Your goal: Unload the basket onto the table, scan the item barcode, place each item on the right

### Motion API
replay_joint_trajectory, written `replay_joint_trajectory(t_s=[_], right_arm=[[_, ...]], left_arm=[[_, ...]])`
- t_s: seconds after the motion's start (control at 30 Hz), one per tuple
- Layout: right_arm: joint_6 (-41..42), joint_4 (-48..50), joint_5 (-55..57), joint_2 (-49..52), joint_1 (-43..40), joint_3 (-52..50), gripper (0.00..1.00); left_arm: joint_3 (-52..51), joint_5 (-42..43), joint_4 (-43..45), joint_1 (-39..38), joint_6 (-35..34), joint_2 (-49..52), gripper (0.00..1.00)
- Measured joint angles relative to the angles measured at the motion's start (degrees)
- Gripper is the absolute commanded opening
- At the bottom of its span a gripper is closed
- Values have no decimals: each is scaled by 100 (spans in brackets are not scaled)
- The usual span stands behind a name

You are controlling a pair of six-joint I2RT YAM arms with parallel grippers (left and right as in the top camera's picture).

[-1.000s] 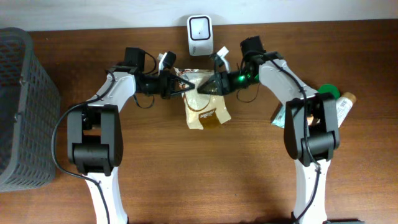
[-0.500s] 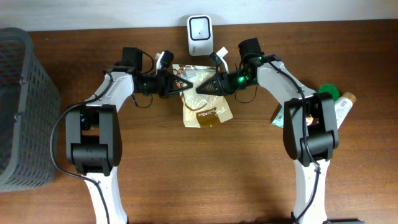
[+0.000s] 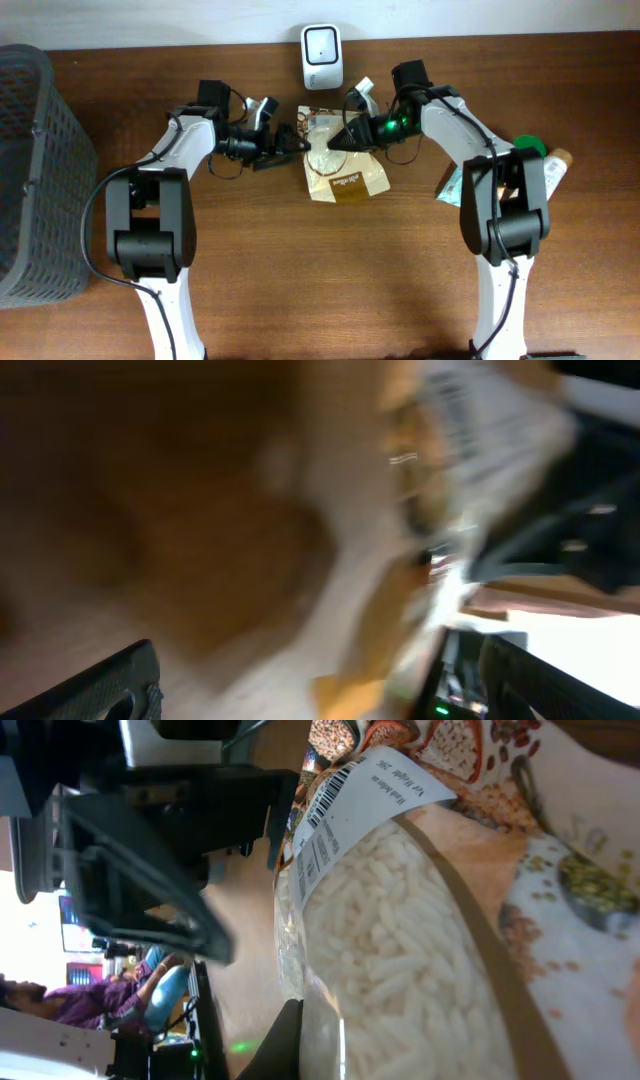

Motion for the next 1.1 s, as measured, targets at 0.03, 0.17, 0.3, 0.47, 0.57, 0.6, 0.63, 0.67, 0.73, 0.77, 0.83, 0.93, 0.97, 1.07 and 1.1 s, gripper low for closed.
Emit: replay_joint_trajectory(t_s=[0.03,0.17,0.3,0.47,0.57,0.6,0.63,0.67,0.73,0.77,0.83,0.93,0.97,1.07,1.1], right_arm=[[-28,-59,7,-4,-37,33,4],[-236,-428,275,-214,-122,214,4],[-426,-516,962,-802,-109,581,4],[-605,-518,374,-1252,-105,1054,4],[-874,-675,-11,-1408,-105,1126,4],[-992,-776,-50,-1438,-105,1126,4],[-1121,-892,-92,-1475,-105,1126,4],[-1237,-986,-107,-1506,-105,1126,4],[-1445,-1139,-120,-1620,-105,1126,4],[-1515,-1185,-122,-1687,-105,1126,4],[-1596,-1281,-116,-1858,-105,1126,4],[-1609,-1497,337,-2127,-59,1128,4],[-1561,-1519,555,-2205,-15,1128,4],[-1189,-1381,1832,-2317,341,1202,4],[-1062,-1307,2262,-2317,470,1224,4]], left_arm=[[0,-170,-9,26,2,0,99],[0,-654,-26,225,2,0,99],[0,-1110,-105,671,2,0,99],[42,-1550,-238,1239,11,-11,99],[68,-1954,-240,1421,11,-59,99],[74,-2190,-240,1473,13,-90,99],[76,-2352,-238,1495,13,-111,99],[79,-2479,-238,1502,13,-127,99],[103,-2863,-238,1510,13,-155,99],[109,-2977,-236,1513,13,-162,99],[116,-3169,-236,1513,13,-173,99],[131,-3338,-236,1513,15,-175,99],[131,-3364,-236,1513,13,-175,99],[133,-3447,-234,1513,13,-179,99],[133,-3453,-236,1513,15,-181,99]])
